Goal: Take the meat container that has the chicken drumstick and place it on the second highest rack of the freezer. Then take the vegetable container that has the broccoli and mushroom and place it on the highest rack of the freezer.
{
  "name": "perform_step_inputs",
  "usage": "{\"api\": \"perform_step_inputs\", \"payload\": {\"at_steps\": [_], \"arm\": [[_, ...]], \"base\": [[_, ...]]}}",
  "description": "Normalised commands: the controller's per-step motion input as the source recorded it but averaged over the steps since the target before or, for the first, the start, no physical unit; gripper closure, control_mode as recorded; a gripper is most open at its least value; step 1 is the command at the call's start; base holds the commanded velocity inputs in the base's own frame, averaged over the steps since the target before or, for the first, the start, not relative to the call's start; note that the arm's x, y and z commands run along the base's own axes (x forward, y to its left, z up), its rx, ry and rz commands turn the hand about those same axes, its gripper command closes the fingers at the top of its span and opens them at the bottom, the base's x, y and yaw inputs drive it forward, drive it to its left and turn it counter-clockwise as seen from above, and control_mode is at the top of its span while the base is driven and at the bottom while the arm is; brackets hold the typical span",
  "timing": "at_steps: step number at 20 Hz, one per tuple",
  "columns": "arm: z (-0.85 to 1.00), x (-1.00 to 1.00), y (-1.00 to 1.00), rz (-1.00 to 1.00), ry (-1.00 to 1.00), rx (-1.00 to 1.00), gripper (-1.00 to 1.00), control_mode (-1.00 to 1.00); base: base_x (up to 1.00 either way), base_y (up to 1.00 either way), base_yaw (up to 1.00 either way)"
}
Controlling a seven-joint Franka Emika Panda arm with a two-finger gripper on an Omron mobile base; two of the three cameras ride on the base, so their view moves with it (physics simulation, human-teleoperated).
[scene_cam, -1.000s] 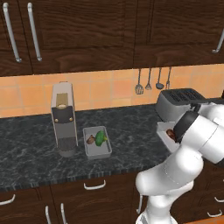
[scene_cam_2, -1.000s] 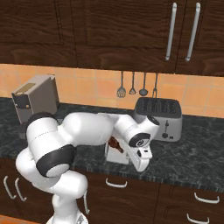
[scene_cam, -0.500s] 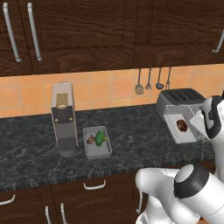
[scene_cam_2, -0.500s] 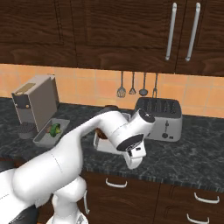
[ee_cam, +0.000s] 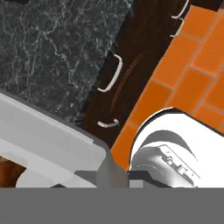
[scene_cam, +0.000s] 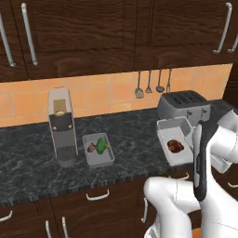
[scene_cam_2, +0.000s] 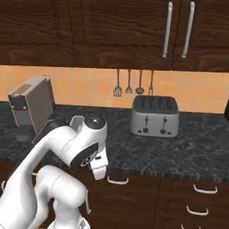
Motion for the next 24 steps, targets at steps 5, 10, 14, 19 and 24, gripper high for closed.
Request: {"api": "perform_step_inputs", "payload": {"at_steps": [5, 10, 14, 19, 24], "arm": [[0.00, 0.00, 0.00, 0.00, 0.00, 0.00, 1.00, 1.00], [0.00, 0.00, 0.00, 0.00, 0.00, 0.00, 1.00, 1.00], [0.00, 0.00, 0.00, 0.00, 0.00, 0.00, 1.00, 1.00], [0.00, 0.00, 0.00, 0.00, 0.00, 0.00, 1.00, 1.00], [0.00, 0.00, 0.00, 0.00, 0.00, 0.00, 1.00, 1.00]], "base": [[-0.70, 0.19, -0.85], [-0.38, 0.02, -0.91], [-0.03, -0.33, -0.87], [0.17, -0.93, -0.77], [0.85, -0.99, -0.44]]}}
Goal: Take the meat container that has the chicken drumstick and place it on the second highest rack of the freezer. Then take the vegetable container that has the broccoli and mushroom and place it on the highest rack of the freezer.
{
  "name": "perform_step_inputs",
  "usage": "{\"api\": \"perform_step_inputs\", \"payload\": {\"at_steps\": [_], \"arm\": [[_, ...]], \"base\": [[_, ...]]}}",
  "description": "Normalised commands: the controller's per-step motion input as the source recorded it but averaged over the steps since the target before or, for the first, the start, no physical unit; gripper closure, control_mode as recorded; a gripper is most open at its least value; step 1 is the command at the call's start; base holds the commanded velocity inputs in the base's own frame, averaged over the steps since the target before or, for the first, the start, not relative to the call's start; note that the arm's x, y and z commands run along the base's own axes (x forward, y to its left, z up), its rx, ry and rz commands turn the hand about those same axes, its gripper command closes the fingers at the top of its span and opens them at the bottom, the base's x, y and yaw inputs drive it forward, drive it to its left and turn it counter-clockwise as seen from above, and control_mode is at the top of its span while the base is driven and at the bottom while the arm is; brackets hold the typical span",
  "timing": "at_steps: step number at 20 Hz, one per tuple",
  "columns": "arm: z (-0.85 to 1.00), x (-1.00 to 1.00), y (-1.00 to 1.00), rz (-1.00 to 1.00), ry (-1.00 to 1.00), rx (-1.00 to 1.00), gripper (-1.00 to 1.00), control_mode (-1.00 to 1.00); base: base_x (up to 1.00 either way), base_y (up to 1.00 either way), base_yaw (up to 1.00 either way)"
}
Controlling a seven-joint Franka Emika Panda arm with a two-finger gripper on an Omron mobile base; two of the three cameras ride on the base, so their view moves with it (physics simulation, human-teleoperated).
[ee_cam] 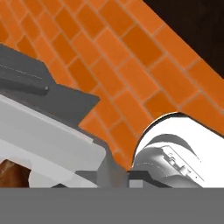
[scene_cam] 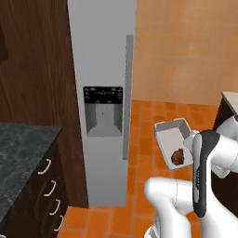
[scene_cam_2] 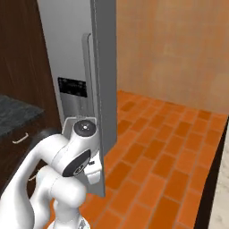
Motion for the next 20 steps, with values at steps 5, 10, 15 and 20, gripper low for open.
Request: {"api": "perform_step_inputs", "payload": {"at_steps": [5, 10, 15, 20], "arm": [[0.00, 0.00, 0.00, 0.00, 0.00, 0.00, 1.00, 1.00], [0.00, 0.00, 0.00, 0.00, 0.00, 0.00, 1.00, 1.00], [0.00, 0.00, 0.00, 0.00, 0.00, 0.00, 1.00, 1.00], [0.00, 0.00, 0.00, 0.00, 0.00, 0.00, 1.00, 1.00]], "base": [[1.00, -0.94, -0.14], [1.00, -0.87, -0.08], [1.00, -0.76, 0.00], [1.00, -0.18, 0.00]]}}
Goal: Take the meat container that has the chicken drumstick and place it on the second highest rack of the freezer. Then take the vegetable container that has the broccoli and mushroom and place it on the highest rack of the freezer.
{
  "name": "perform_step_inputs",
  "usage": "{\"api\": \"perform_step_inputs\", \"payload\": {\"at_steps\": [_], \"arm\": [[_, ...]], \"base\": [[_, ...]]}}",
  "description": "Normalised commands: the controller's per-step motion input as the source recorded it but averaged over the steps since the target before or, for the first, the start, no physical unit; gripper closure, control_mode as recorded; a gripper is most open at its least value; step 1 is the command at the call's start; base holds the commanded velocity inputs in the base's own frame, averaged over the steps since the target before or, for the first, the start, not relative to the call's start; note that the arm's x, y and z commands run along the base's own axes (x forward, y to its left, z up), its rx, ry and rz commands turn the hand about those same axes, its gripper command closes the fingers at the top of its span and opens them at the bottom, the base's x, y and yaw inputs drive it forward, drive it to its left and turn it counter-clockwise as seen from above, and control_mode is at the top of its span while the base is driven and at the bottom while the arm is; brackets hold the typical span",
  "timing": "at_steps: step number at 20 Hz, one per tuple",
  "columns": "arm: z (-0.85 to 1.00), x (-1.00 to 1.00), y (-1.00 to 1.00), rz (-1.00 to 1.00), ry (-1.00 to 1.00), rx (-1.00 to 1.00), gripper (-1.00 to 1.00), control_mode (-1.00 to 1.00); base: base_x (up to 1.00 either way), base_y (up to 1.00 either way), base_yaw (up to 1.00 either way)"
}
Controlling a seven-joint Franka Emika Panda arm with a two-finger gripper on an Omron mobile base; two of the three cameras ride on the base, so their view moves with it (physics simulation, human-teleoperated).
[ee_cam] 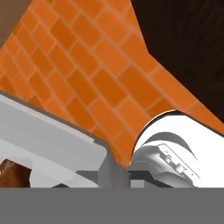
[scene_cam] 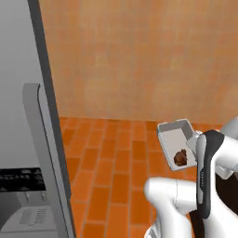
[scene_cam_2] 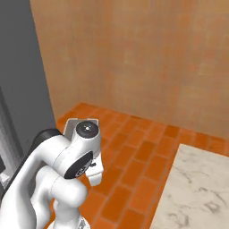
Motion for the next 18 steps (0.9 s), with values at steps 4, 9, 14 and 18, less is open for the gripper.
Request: {"api": "perform_step_inputs", "payload": {"at_steps": [4, 9, 14, 18], "arm": [[0.00, 0.00, 0.00, 0.00, 0.00, 0.00, 1.00, 1.00], [0.00, 0.00, 0.00, 0.00, 0.00, 0.00, 1.00, 1.00], [0.00, 0.00, 0.00, 0.00, 0.00, 0.00, 1.00, 1.00], [0.00, 0.00, 0.00, 0.00, 0.00, 0.00, 1.00, 1.00]], "base": [[1.00, -0.09, 0.00], [1.00, -0.18, 0.00], [1.00, 0.00, 0.05], [0.71, -0.15, 0.57]]}}
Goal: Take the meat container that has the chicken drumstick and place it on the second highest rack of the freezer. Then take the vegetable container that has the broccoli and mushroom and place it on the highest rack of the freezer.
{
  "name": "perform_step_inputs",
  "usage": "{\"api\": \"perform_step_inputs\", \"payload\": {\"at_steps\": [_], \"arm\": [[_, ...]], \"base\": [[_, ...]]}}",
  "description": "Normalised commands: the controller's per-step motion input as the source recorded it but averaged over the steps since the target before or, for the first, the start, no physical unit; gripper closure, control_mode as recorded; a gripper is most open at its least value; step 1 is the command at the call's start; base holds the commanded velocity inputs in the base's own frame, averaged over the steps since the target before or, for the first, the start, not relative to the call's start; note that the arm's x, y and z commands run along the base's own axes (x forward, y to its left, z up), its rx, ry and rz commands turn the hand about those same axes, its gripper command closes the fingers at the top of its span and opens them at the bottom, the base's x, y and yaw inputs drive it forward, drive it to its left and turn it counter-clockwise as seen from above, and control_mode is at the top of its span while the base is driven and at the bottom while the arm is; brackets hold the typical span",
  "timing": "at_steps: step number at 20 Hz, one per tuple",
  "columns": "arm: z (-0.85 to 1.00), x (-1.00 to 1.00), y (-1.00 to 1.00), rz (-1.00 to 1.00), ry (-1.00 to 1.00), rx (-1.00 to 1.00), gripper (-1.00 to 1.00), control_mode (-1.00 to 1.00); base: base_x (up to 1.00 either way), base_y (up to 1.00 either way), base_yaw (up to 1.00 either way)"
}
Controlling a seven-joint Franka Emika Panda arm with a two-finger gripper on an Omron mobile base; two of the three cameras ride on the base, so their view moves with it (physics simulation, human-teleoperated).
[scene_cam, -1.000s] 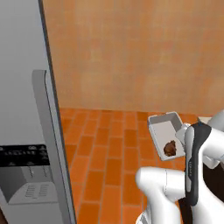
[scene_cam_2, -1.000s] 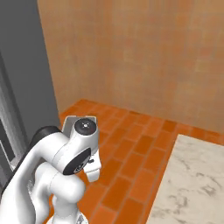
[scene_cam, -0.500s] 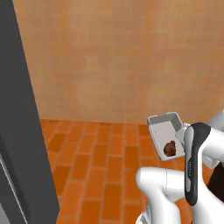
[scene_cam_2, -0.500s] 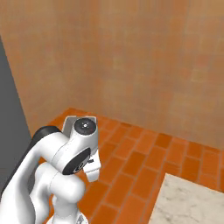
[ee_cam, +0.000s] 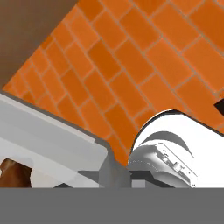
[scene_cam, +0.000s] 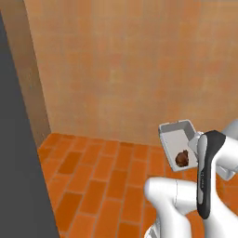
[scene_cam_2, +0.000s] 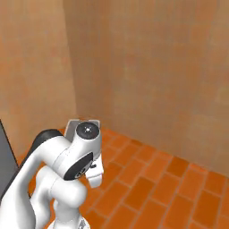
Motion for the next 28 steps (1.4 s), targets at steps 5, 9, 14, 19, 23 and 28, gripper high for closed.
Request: {"api": "perform_step_inputs", "payload": {"at_steps": [5, 9, 14, 19, 23, 28], "arm": [[0.00, 0.00, 0.00, 0.00, 0.00, 0.00, 1.00, 1.00], [0.00, 0.00, 0.00, 0.00, 0.00, 0.00, 1.00, 1.00], [0.00, 0.00, 0.00, 0.00, 0.00, 0.00, 1.00, 1.00], [0.00, 0.00, 0.00, 0.00, 0.00, 0.00, 1.00, 1.00], [0.00, 0.00, 0.00, 0.00, 0.00, 0.00, 1.00, 1.00], [0.00, 0.00, 0.00, 0.00, 0.00, 0.00, 1.00, 1.00]], "base": [[0.00, 0.00, 1.00], [-0.01, -0.02, 0.98], [-0.08, -0.13, 0.95], [-0.04, -0.19, 0.93], [-0.18, 0.08, 0.79], [0.04, 0.69, 0.47]]}}
